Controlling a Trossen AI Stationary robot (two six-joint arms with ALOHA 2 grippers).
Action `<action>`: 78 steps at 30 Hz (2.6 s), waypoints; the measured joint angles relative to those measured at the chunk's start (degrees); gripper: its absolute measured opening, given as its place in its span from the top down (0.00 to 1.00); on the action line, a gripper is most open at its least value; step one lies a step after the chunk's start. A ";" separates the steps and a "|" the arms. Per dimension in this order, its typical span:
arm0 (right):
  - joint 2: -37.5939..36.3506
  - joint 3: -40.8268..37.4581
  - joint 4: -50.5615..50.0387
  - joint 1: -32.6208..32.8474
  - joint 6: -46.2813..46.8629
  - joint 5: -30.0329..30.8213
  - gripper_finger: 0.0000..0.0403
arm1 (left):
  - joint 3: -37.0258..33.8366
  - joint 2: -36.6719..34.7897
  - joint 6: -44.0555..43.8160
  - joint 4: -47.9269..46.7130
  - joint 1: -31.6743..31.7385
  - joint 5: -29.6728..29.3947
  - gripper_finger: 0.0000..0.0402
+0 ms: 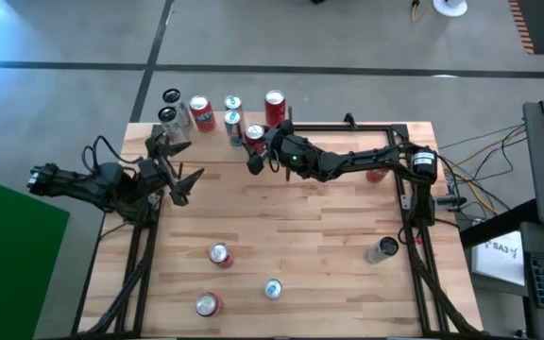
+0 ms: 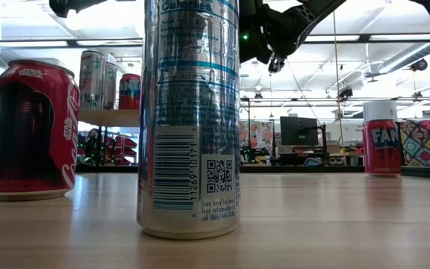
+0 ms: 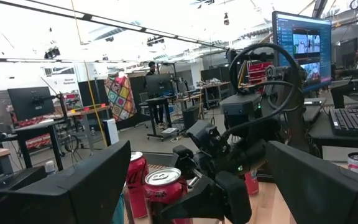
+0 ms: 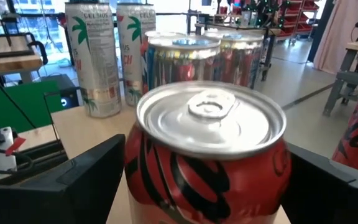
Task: Place canned beverage on shelf
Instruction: Put the red black soda can on the shelf aligned with the other red black soda can
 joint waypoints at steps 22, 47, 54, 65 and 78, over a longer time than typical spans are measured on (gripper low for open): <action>-2.13 1.54 -0.48 0.07 -0.44 -0.52 0.13 | 0.00 0.00 -0.06 -0.01 0.01 0.02 0.11; -9.18 5.04 -5.70 1.42 -6.43 -3.24 0.13 | 0.00 1.14 -1.47 0.07 0.00 0.14 0.11; -14.98 7.51 -20.93 1.70 -6.48 -6.48 0.13 | 0.00 1.18 -2.10 0.04 0.00 0.20 0.11; -20.97 7.63 -41.15 1.68 -8.52 -7.67 0.53 | 0.00 1.63 -2.14 0.10 0.00 0.22 0.11; -19.71 3.50 -43.19 1.14 -6.71 -7.45 0.98 | 0.00 1.70 -2.14 0.14 0.00 0.20 0.11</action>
